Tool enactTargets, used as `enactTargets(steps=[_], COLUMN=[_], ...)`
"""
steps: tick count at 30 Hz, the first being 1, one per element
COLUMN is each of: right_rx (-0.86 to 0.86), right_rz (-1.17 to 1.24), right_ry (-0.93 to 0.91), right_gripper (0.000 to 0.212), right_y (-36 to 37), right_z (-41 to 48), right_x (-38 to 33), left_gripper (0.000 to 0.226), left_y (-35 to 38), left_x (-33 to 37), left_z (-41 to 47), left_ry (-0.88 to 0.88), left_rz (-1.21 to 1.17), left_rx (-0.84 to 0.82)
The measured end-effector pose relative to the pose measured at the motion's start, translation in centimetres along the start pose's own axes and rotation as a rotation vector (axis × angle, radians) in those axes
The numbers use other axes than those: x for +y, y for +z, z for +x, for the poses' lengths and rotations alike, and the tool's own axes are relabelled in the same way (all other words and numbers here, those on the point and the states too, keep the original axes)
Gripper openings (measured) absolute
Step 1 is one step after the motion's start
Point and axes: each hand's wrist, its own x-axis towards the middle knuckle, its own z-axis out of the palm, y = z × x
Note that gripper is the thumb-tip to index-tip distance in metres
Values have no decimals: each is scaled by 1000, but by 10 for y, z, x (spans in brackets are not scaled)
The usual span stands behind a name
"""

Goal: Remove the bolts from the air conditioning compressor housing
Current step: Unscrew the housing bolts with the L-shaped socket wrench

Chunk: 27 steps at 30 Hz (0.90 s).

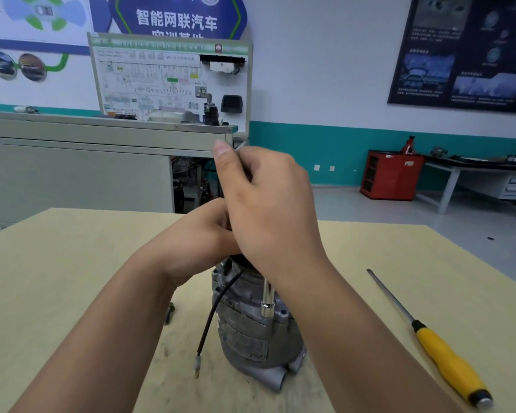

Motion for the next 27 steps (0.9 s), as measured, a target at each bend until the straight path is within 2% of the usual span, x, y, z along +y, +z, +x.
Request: enactTargets(steps=[2, 5, 11, 13, 16, 21, 27], right_rx=[-7, -18, -21, -57, -134, -273, -332], right_rz=[9, 41, 92, 233, 471, 638, 752], right_ry=[21, 47, 67, 64, 57, 86, 106], right_gripper=[60, 63, 65, 63, 55, 53, 46], right_y=[2, 2, 1, -1, -4, -6, -9], right_z=[3, 5, 7, 5, 1, 7, 11], right_x=[1, 3, 3, 3, 5, 10, 24], left_gripper=[11, 27, 25, 21, 32, 38, 16], left_y=[-1, -3, -4, -5, -9, -9, -9], left_x=[-3, -6, -7, -6, -7, -10, -15], left_z=[1, 2, 2, 3, 3, 4, 4], left_ry=[33, 61, 70, 87, 87, 59, -17], left_rz=[-21, -29, -38, -37, -38, -83, -38], left_rx=[-15, -38, -61, -96, -126, -140, -83])
